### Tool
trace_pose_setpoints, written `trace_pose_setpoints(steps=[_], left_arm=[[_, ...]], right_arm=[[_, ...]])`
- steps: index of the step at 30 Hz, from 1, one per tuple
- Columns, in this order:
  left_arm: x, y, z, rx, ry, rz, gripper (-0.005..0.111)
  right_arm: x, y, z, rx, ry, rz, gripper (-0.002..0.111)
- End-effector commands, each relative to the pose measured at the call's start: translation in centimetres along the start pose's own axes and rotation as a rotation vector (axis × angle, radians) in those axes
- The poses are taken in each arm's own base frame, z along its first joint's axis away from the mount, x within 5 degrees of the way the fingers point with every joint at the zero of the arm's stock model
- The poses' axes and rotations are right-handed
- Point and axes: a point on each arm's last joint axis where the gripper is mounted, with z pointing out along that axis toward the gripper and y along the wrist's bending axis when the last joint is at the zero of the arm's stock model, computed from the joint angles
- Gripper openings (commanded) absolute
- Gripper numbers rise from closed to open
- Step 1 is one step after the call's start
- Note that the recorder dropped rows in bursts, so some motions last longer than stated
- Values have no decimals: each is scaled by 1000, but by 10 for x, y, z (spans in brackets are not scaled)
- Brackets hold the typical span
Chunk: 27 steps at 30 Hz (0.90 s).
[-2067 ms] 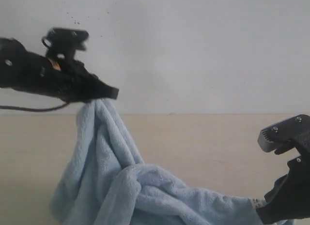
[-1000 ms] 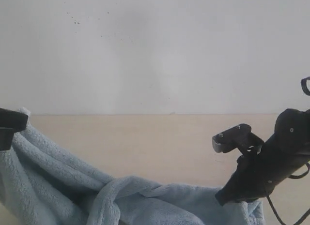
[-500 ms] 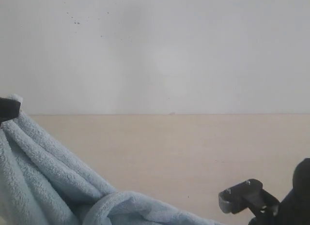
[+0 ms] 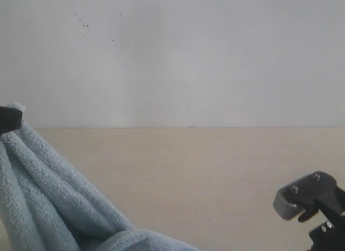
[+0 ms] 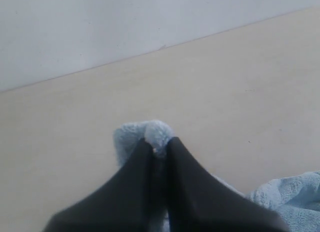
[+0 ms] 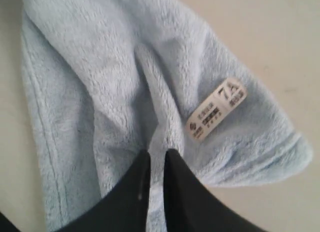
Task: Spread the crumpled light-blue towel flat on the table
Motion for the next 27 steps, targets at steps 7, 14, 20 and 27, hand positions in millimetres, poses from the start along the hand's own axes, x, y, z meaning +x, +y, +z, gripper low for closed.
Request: trace_pose_setpoints(steps=[7,14,20,27], left_arm=[[0,0,-1,3,-10,-19,6],[0,0,-1,3,-10,-19,6],[0,0,-1,2,-8,-14,6],[2,0,-1,3,13,-12,6]], right_arm=[[-87,-7,9,-69,-75,-222,41],[-109,9,50,-175,-22,-477,41],[-123,37,85,-175,-3,-664,43],[-138,50,103,-162,-17,-772,57]])
